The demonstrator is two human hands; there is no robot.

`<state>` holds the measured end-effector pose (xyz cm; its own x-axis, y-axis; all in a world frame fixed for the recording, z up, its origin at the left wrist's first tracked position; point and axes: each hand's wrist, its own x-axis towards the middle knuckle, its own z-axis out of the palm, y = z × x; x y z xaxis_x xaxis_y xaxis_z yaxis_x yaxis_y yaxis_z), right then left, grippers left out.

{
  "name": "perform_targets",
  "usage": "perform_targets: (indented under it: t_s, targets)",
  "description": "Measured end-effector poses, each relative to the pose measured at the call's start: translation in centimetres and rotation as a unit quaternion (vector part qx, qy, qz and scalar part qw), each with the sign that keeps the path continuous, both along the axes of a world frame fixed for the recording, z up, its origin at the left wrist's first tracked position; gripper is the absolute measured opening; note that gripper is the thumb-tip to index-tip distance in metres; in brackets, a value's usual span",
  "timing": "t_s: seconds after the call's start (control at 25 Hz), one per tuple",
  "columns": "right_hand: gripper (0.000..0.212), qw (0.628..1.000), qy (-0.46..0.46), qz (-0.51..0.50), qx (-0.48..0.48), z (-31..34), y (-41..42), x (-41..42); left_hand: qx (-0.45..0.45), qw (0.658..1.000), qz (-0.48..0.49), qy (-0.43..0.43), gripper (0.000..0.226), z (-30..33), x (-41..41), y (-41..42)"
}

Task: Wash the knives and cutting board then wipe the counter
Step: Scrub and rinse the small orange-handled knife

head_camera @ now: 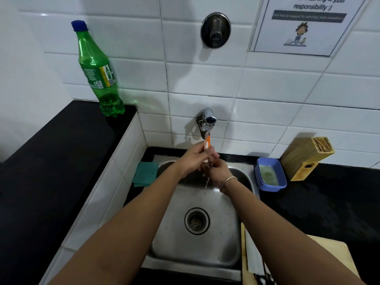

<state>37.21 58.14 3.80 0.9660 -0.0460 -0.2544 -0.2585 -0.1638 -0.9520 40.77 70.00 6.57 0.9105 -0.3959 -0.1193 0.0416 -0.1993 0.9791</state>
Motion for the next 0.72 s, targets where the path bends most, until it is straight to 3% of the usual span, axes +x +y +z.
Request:
perform_targets:
  t_s: [0.08,0.16,0.24,0.28,0.32,0.44,0.56,0.72]
  targets:
    - [0.018,0.999,-0.034,-0.005,-0.025,0.3,-0.5,-0.1,-0.072,0.997,0.004,-0.034,0.038,-0.2,-0.6,1.0]
    - [0.015,0.997,-0.063,-0.02,-0.048,1.4,-0.7,0.0,-0.198,0.975,0.103,0.005,0.03,0.1,-0.7,1.3]
    - [0.018,0.99,-0.09,-0.039,-0.099,2.7,-0.4,0.5,-0.343,0.898,0.249,0.116,0.017,0.1,0.5,0.7]
    - [0.022,0.982,-0.095,-0.038,-0.157,3.4,0.0,0.7,-0.39,0.851,0.301,0.181,0.015,0.0,1.2,0.3]
    - [0.025,0.974,-0.087,-0.032,-0.208,4.1,0.5,0.9,-0.402,0.825,0.322,0.232,0.018,-0.3,1.8,-0.2]
    - [0.02,0.968,-0.013,-0.031,-0.247,6.1,1.9,1.4,-0.347,0.839,0.295,0.298,0.029,-1.4,2.2,-1.7]
    - [0.022,0.96,0.011,-0.036,-0.277,7.6,2.2,2.2,-0.36,0.829,0.284,0.32,0.03,-1.6,2.0,-2.3]
    - [0.024,0.964,0.047,-0.028,-0.258,7.7,1.2,1.0,-0.326,0.846,0.25,0.339,0.036,-1.7,2.0,-2.7]
